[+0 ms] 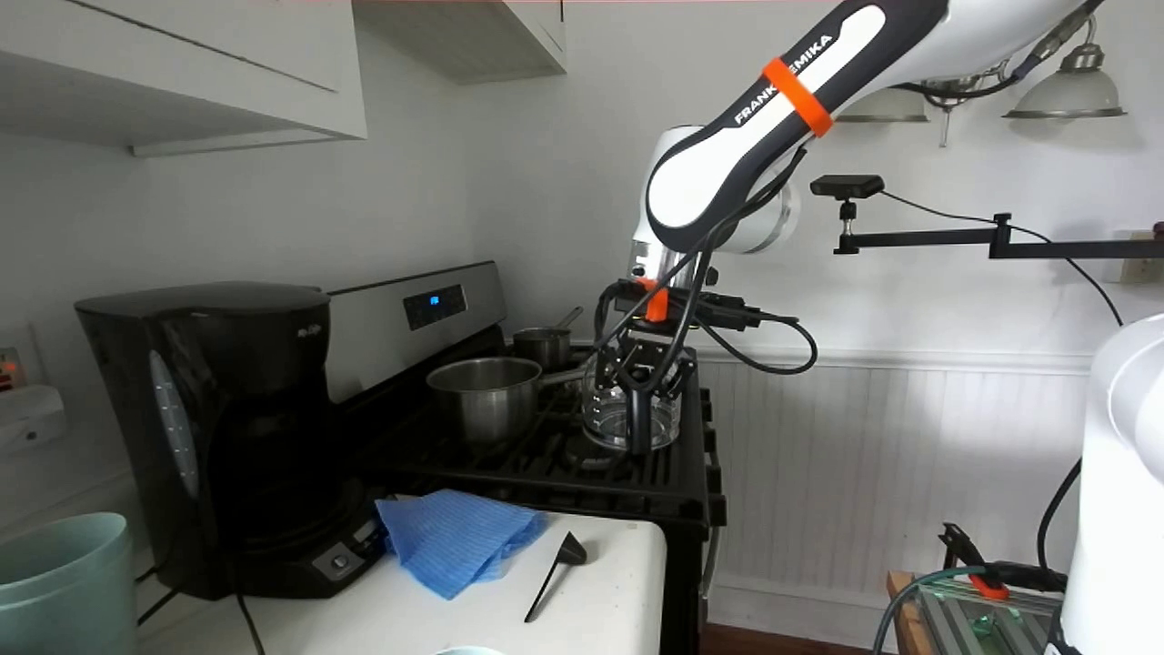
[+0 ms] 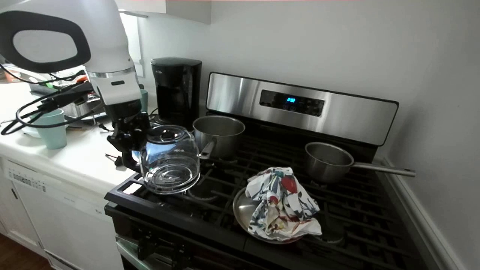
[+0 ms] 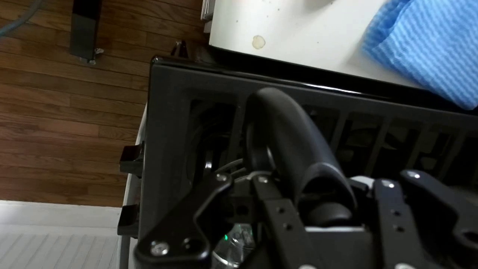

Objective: Put the transparent kettle on the stove

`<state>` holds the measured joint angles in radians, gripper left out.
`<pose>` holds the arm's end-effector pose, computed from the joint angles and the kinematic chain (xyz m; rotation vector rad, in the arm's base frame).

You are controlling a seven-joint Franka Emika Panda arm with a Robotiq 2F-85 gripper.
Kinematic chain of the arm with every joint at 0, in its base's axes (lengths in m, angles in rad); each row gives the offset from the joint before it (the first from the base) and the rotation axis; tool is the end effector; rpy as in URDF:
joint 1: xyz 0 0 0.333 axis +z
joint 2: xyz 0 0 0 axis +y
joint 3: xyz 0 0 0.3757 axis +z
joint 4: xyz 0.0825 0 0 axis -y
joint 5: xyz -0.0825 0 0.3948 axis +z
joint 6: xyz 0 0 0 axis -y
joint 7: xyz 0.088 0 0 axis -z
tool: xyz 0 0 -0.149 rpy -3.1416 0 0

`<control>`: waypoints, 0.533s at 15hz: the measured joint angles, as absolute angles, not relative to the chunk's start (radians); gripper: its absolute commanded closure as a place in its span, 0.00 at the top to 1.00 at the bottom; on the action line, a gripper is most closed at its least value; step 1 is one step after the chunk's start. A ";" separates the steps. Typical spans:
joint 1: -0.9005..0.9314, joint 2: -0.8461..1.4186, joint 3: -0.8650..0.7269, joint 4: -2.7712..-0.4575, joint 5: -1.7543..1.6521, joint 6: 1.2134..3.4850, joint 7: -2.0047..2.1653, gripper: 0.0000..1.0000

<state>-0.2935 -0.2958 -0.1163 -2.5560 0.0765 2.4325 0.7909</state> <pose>0.4035 -0.1727 0.3965 -2.4421 1.7665 -0.2257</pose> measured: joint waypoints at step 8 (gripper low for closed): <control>-0.299 -0.250 -0.141 -2.509 0.077 2.436 0.756 0.00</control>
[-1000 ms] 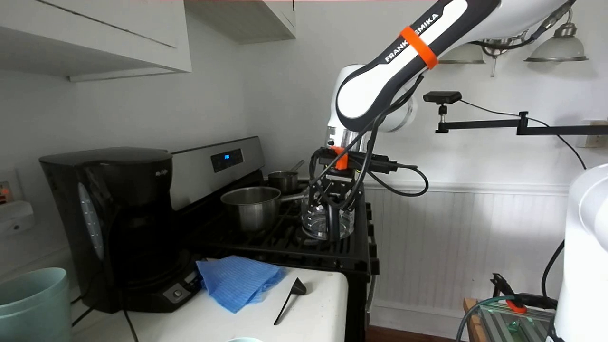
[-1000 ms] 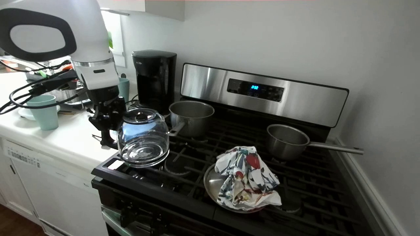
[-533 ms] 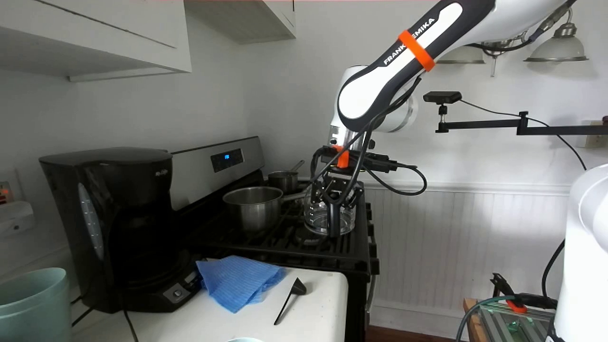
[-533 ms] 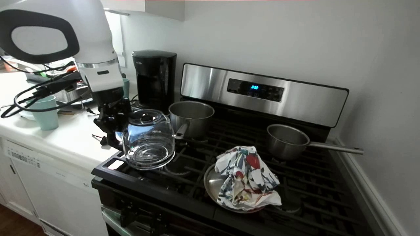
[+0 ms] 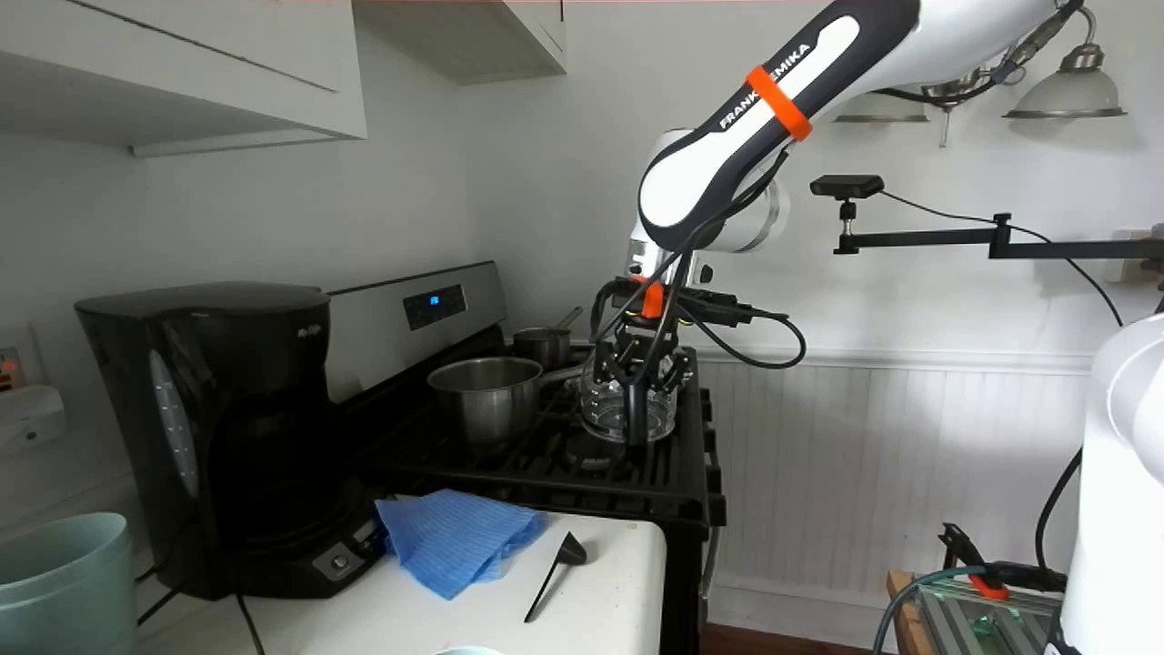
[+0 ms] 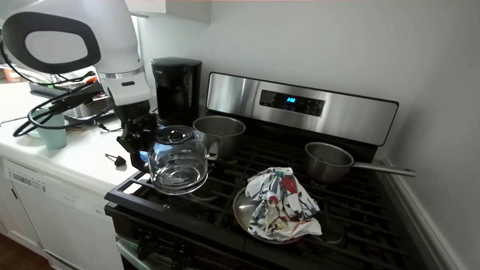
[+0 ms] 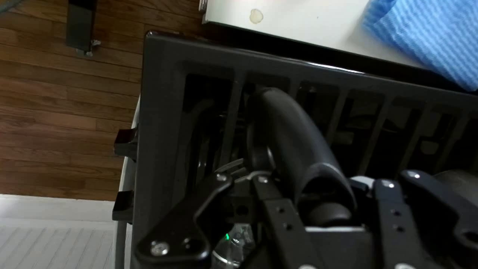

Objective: Put the transparent kettle on the stove

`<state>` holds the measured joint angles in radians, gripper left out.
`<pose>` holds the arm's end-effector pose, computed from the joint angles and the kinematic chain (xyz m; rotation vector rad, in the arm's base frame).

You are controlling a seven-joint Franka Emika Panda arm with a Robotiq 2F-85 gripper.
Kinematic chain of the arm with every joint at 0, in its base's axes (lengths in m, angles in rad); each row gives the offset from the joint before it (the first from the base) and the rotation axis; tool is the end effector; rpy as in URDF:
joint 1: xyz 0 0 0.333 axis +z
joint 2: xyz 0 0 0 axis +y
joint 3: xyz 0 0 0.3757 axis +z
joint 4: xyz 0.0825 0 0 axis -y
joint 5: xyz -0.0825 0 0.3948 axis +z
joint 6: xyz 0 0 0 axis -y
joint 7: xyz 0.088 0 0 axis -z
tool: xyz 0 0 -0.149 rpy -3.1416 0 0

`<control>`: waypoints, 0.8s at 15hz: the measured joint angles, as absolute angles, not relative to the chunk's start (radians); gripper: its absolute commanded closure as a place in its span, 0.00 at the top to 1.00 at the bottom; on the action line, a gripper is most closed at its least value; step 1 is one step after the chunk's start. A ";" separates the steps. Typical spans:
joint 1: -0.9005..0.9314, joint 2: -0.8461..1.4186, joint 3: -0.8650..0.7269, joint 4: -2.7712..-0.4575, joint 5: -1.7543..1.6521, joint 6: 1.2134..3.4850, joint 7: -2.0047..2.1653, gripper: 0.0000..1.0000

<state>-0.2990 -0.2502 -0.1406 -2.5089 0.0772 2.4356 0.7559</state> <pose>0.4147 -0.1928 0.3983 -2.4472 1.7631 -0.2374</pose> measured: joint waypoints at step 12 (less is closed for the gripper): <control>-0.297 -0.152 -0.175 -2.431 0.092 2.433 0.658 0.00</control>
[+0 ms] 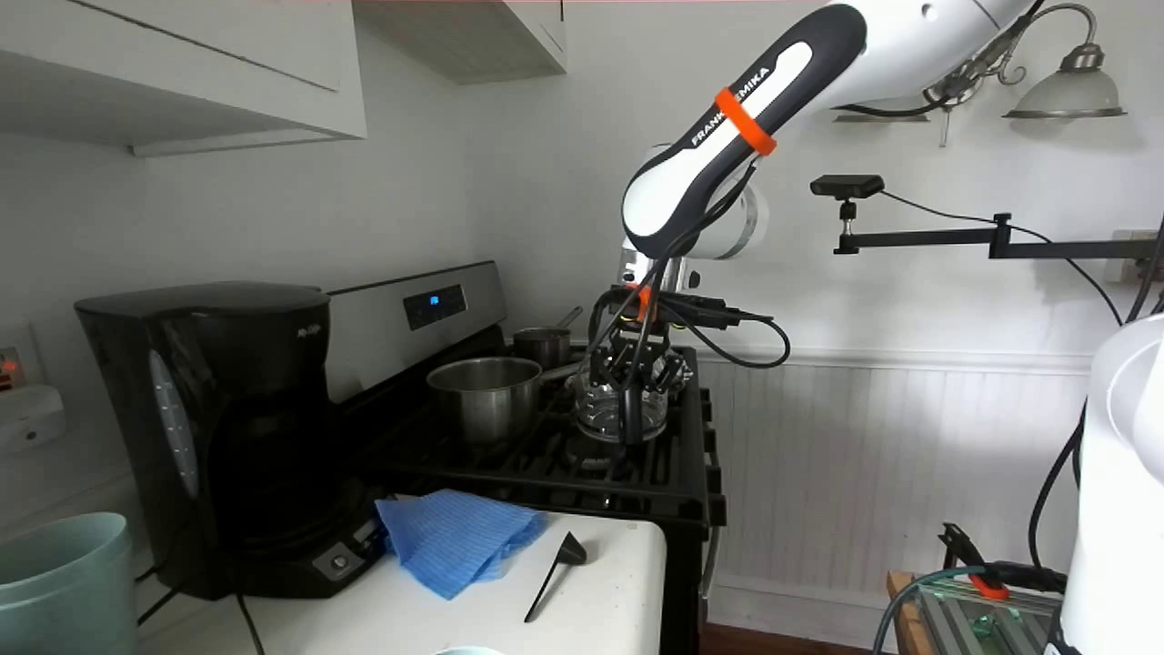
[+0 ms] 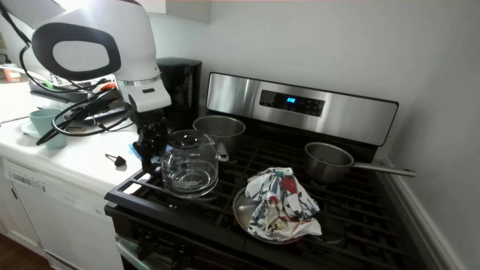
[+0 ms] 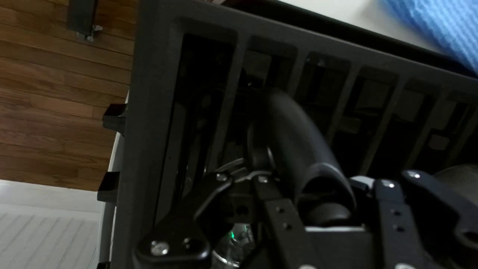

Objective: Put the transparent kettle on the stove

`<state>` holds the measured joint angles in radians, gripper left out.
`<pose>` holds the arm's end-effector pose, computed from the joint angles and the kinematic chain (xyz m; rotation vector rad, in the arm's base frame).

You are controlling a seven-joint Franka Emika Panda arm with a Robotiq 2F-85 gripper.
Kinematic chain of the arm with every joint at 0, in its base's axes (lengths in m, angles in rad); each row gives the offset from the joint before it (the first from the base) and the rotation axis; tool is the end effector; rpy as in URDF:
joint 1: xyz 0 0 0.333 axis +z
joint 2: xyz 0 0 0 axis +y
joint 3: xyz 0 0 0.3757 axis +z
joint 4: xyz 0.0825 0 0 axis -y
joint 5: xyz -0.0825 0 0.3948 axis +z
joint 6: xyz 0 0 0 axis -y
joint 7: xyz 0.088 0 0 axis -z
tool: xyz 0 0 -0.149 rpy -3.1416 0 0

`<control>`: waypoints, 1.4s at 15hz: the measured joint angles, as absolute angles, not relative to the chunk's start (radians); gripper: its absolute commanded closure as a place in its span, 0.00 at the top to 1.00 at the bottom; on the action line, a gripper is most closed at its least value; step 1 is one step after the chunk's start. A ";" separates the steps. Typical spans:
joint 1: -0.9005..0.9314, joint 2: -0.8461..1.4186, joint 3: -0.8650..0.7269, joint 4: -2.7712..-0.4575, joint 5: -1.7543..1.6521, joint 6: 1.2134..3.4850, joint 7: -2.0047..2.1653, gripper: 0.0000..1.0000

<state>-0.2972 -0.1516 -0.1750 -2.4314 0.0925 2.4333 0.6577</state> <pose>0.4358 -0.2200 0.3877 -2.5035 1.7048 -0.2141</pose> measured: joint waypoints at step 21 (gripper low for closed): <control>-0.289 -0.143 -0.188 -2.402 0.182 2.434 0.590 1.00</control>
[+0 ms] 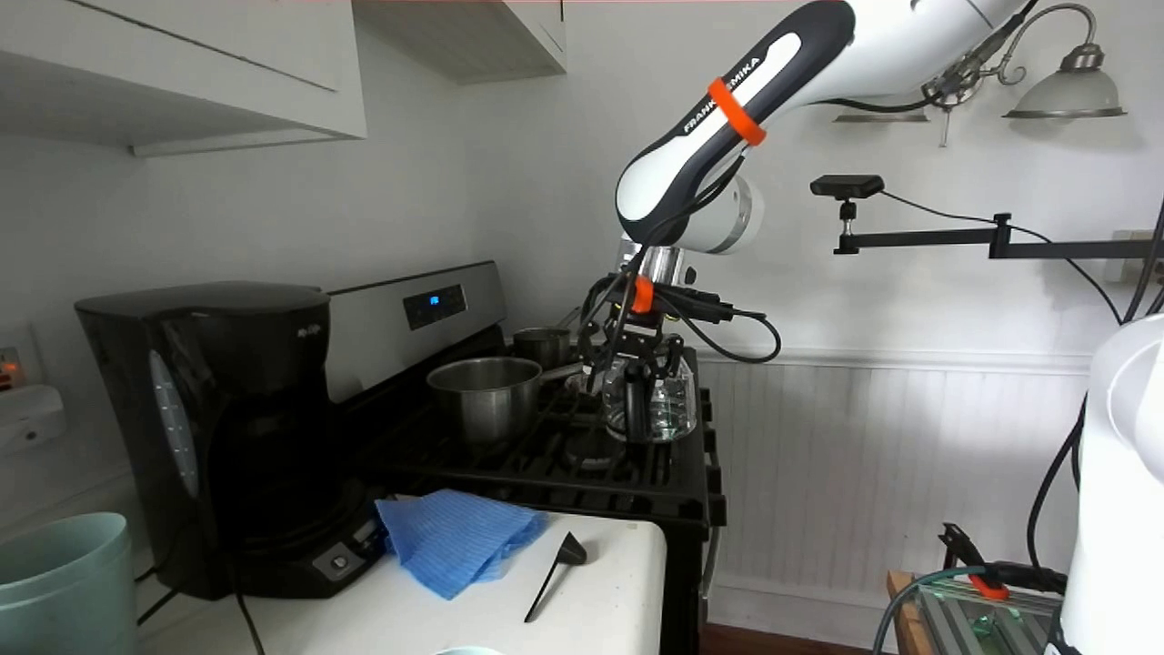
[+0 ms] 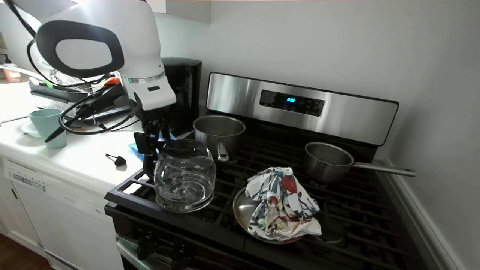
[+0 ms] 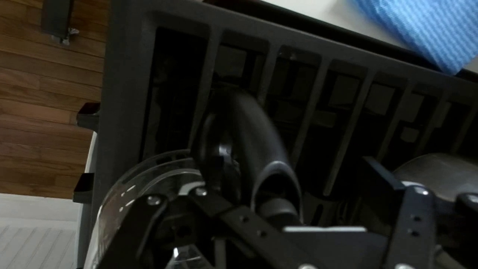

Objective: Put the transparent kettle on the stove

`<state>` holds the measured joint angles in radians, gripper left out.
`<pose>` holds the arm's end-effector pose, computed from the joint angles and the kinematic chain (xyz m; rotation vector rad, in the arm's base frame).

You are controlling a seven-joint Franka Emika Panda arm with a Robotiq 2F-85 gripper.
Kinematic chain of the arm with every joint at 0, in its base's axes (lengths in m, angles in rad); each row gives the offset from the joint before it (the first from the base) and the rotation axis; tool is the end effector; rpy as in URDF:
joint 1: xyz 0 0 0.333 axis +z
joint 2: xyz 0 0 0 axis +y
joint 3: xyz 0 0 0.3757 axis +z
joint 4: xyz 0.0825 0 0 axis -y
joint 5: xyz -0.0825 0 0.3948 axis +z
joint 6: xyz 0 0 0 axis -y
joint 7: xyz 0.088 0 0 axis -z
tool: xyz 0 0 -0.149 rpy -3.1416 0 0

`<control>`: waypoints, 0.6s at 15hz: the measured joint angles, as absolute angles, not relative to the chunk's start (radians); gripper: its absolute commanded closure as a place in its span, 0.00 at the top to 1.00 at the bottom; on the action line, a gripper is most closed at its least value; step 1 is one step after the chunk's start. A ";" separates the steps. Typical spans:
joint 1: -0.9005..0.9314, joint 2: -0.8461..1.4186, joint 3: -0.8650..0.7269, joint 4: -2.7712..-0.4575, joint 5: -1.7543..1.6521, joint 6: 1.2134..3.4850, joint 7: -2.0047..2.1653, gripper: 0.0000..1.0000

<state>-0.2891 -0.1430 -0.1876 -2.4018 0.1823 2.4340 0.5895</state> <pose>0.4451 -0.2246 0.3975 -2.4520 1.6689 -0.2401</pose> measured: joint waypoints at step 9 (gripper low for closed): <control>-0.246 -0.095 -0.186 -2.403 0.256 2.444 0.581 1.00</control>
<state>-0.2460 -0.0947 -0.1862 -2.4030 0.2558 2.4443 0.5809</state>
